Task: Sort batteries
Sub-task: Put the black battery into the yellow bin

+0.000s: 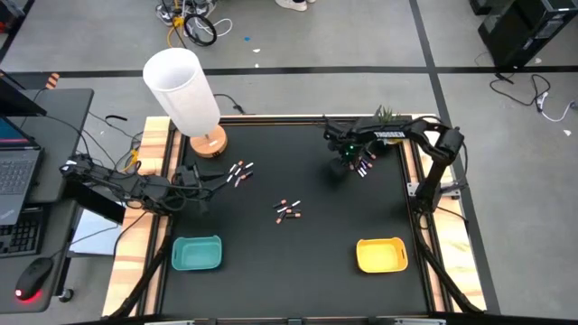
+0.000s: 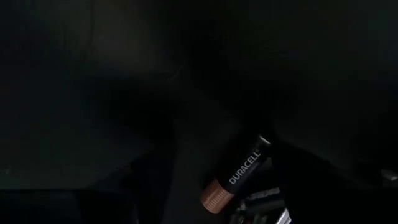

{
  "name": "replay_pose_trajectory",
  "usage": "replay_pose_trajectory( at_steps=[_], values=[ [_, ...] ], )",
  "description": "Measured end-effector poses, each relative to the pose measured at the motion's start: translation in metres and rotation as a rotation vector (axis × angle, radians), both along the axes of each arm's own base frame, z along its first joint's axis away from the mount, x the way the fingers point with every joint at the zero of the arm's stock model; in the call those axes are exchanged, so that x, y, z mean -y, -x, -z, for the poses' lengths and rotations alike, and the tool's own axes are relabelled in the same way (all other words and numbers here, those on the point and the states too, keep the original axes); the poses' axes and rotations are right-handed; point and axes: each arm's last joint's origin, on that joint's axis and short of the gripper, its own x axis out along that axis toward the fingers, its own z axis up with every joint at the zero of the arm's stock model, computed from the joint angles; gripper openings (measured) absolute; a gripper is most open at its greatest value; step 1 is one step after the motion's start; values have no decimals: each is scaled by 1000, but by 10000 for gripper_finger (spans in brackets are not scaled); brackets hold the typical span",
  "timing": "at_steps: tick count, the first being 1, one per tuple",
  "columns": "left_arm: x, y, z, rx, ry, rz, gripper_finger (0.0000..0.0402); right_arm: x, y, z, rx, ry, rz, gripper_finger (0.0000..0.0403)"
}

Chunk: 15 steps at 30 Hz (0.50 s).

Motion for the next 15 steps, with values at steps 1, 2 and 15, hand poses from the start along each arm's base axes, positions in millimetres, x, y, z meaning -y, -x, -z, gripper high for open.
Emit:
replay_pose_trajectory(
  at_steps=[1, 2, 15],
  values=[
    [0, 0, 0, 0, 0, 0, 143, -2, 0, 0, -8, -5, 2, 245],
    [0, 0, 0, 0, 0, 0, 143, -4, -1, 0, -14, -7, 4, 241],
    [0, 0, 0, 0, 0, 0, 143, -22, -10, 0, -26, -2, -56, 117]
  ],
)
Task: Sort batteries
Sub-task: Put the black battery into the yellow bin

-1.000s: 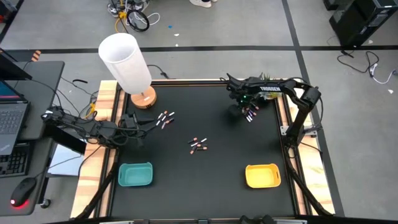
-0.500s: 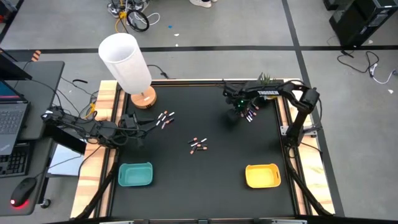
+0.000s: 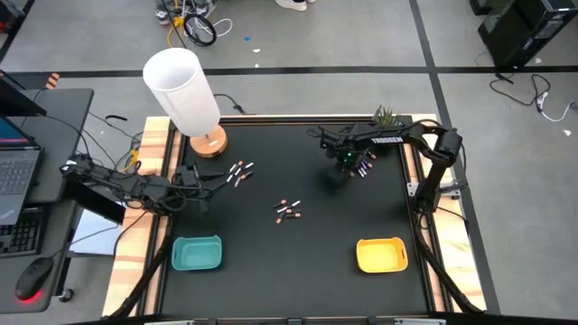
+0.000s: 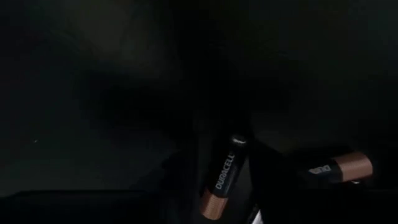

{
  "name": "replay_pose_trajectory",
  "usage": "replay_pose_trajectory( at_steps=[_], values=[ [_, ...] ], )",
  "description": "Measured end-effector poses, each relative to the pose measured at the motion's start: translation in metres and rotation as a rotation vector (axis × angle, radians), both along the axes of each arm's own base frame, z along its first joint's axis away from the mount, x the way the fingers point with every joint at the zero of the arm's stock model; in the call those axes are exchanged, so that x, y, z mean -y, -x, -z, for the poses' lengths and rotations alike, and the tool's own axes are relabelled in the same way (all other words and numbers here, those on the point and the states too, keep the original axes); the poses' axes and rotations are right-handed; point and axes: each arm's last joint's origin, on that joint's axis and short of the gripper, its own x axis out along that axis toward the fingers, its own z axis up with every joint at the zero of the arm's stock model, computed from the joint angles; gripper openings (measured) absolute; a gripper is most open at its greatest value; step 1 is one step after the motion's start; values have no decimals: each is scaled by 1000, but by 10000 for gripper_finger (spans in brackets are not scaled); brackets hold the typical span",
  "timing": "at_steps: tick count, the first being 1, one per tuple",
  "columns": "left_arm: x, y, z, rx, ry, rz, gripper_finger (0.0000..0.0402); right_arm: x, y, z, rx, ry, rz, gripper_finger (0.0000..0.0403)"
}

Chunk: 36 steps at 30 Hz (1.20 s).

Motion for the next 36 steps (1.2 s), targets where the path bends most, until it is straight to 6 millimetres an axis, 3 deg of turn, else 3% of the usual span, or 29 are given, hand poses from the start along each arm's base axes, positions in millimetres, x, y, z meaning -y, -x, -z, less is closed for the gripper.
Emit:
replay_pose_trajectory(
  at_steps=[9, 15, 23, 27, 32, 36],
  values=[
    [0, 0, 0, 0, 0, 0, 143, -3, -2, 0, -4, 4, -49, 33],
    [0, 0, 0, -1, -4, -1, 143, -4, -2, -4, -28, -11, -107, 23],
    [0, 0, 0, -1, -6, -11, 143, -16, -9, -53, -16, 2, -187, 23],
    [0, 0, 0, -1, -6, -17, 143, -44, -10, -92, 29, 25, -216, 23],
    [-1, 0, 0, 0, -6, -23, 143, -107, 2, -136, 172, 56, -237, 23],
    [-1, 0, -1, 5, -9, -47, 143, -163, 19, -143, 209, 34, -200, 23]
  ],
)
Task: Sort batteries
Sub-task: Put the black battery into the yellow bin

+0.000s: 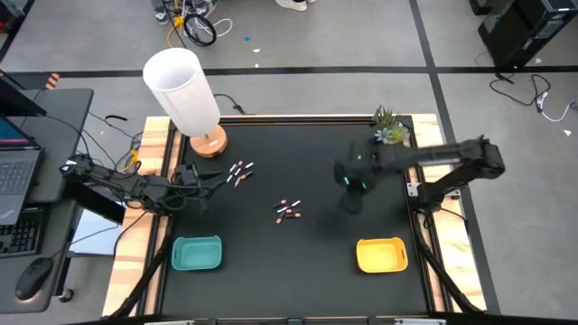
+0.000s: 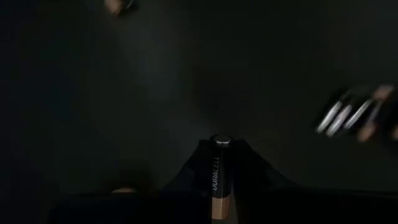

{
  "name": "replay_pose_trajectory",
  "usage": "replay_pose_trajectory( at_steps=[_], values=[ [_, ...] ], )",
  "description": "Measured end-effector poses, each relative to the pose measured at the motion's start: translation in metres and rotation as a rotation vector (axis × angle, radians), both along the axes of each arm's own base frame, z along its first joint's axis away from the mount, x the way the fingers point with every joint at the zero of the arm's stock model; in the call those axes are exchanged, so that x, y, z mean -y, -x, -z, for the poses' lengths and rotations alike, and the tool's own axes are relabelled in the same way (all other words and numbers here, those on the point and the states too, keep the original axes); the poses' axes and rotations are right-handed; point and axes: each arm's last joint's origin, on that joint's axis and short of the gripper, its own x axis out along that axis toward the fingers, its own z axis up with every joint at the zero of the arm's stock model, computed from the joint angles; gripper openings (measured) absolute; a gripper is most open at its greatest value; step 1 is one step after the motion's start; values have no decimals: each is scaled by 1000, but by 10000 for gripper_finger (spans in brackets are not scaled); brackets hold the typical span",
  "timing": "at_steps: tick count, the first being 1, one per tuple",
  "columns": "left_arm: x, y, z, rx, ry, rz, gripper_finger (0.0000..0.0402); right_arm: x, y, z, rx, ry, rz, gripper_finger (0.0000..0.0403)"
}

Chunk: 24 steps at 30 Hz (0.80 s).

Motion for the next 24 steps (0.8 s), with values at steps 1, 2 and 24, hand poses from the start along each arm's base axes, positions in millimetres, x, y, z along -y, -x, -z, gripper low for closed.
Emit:
replay_pose_trajectory(
  at_steps=[1, 2, 24],
  values=[
    [0, 0, -1, 5, 1, -9, 143, -15, 4, 1, 1, -13, 5, 23],
    [0, 0, -1, 13, 2, -17, 143, -31, 7, 2, 2, -27, 11, 23],
    [-1, 0, -7, 51, -25, -24, 143, -139, 34, 106, -180, -94, -10, 23]
  ],
)
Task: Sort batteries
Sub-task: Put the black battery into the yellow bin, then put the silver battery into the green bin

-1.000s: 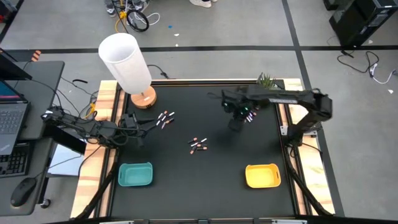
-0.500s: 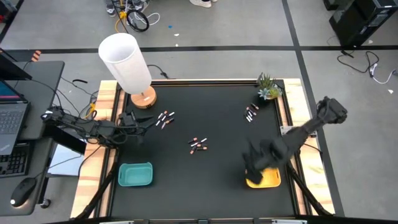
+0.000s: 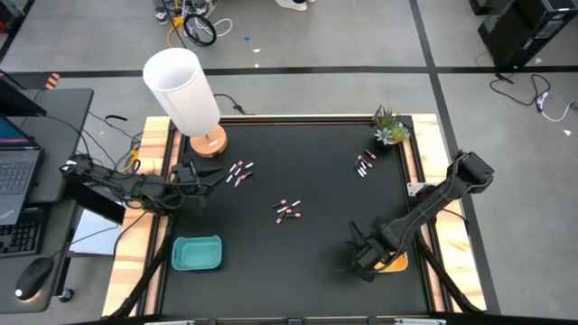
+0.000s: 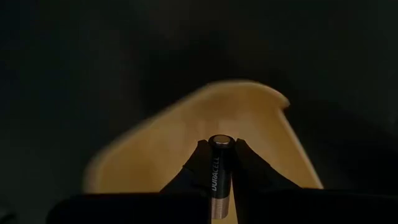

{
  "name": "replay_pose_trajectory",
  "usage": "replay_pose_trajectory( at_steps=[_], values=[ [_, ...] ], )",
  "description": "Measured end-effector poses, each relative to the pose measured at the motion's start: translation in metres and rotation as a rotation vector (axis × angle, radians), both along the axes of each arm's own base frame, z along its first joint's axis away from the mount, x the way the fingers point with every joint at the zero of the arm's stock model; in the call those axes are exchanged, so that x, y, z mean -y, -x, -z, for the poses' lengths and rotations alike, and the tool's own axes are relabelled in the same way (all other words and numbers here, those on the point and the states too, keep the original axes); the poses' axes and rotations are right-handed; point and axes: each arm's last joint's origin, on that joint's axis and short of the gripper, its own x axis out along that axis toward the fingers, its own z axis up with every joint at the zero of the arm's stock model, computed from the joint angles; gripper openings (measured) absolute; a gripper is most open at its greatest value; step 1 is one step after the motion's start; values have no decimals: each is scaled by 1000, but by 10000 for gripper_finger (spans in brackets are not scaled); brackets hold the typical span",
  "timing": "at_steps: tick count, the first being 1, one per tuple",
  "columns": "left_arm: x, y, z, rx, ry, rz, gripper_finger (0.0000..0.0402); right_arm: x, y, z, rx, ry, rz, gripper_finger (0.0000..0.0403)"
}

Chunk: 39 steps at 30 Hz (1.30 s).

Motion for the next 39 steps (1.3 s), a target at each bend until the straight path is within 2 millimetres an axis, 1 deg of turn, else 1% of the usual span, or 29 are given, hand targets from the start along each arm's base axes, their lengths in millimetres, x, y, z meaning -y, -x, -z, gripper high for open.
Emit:
replay_pose_trajectory(
  at_steps=[2, 5, 8, 12, 15, 17, 24, 26, 29, 36, 39],
  values=[
    [0, 0, 0, -1, -2, 0, 143, 6, 8, 9, 13, -22, 22, 23],
    [0, 0, 0, -1, -2, 0, 143, 10, 15, 17, 84, -83, 50, 23],
    [0, 0, 0, -2, -1, 0, 143, 16, 22, 27, 77, -86, 74, 23],
    [0, 0, 1, -11, 4, 0, 143, 19, 27, 39, 39, -116, 89, 23],
    [0, 0, 2, -9, 19, 0, 143, 20, 28, 41, 36, -106, 87, 27],
    [0, 0, 2, -8, 22, 0, 143, 21, 27, 39, 54, -103, 94, 48],
    [0, 0, 3, -6, 39, 1, 143, 24, 30, 31, 81, -114, 135, 144],
    [0, 0, 3, -6, 40, 1, 143, 24, 30, 21, 79, -127, 151, 161],
    [0, 0, 3, -6, 40, 1, 143, 23, 28, -2, 92, -125, 160, 173],
    [0, 0, 3, -5, 43, 1, 143, 22, 23, -60, 131, -73, 133, 168],
    [0, 0, 3, -4, 44, 1, 143, 28, 18, -83, 183, -2, 122, 166]
  ],
)
